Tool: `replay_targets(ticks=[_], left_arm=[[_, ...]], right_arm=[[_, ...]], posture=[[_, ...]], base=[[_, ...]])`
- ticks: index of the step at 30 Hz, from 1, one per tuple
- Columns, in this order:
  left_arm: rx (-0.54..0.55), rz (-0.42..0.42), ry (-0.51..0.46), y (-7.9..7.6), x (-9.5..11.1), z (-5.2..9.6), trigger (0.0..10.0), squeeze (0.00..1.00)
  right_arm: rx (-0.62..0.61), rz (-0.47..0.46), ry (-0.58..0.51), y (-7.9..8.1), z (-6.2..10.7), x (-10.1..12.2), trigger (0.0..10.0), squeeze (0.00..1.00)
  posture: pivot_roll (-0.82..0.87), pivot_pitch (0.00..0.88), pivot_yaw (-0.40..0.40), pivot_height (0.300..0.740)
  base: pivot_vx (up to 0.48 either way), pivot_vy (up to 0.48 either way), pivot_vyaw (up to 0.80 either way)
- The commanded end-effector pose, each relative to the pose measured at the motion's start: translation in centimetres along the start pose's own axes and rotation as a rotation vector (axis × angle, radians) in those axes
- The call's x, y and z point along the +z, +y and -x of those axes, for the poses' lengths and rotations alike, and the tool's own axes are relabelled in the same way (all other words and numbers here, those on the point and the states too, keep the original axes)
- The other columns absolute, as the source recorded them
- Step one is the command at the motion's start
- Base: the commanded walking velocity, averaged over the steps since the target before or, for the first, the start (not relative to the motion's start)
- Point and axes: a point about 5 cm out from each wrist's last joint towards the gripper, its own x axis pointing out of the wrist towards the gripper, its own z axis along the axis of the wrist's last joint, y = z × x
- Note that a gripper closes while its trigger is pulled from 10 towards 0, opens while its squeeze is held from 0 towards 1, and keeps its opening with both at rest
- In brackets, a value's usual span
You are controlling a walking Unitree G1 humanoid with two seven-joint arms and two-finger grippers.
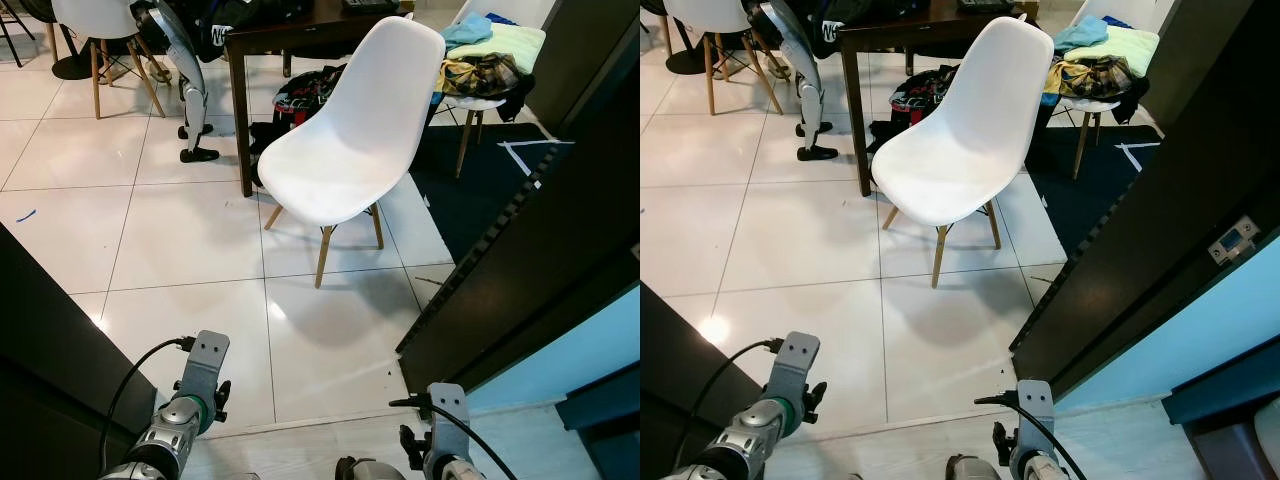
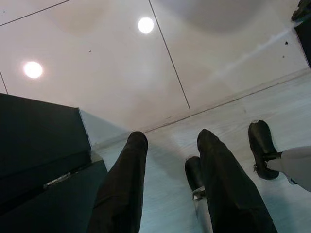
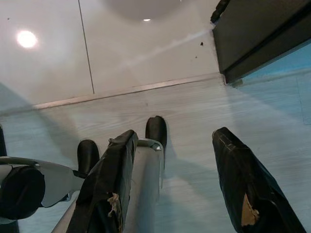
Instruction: Clean up the room
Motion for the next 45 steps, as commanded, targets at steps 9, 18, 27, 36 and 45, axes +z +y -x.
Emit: replay_targets(ticks=[9, 18, 27, 36, 45], left_arm=[[0.001, 0.005, 0.004, -0.05, -0.14, 0.01, 10.0, 0.00], [0.006, 0.001, 0.002, 0.00, -0.12, 0.01, 10.0, 0.00], [0.006, -0.005, 0.003, 0.13, -0.15, 0.02, 10.0, 0.00], [0.005, -0.007, 0.004, 0.09, -0.18, 0.02, 10.0, 0.00], [0.006, -0.006, 0.009, 0.06, -0.21, 0.01, 10.0, 0.00]], right_arm=[[-0.010, 0.000, 0.035, -0.13, 0.25, -0.88, 10.0, 0.00], [-0.011, 0.000, 0.041, -0.15, 0.28, -1.00, 10.0, 0.00], [-0.014, -0.002, 0.047, -0.10, 0.33, -1.17, 10.0, 0.00], [-0.016, -0.001, 0.051, -0.12, 0.37, -1.30, 10.0, 0.00], [-0.015, -0.004, 0.057, -0.16, 0.39, -1.39, 10.0, 0.00]], posture=[[0.01, 0.000, 0.014, 0.740], [0.01, 0.000, 0.014, 0.740], [0.01, 0.000, 0.019, 0.740], [0.01, 0.000, 0.020, 0.740], [0.01, 0.000, 0.020, 0.740]], base=[[-0.298, 0.000, 0.00], [-0.379, 0.000, 0.00], [-0.387, 0.000, 0.00], [-0.390, 0.000, 0.00], [-0.301, 0.000, -0.06]])
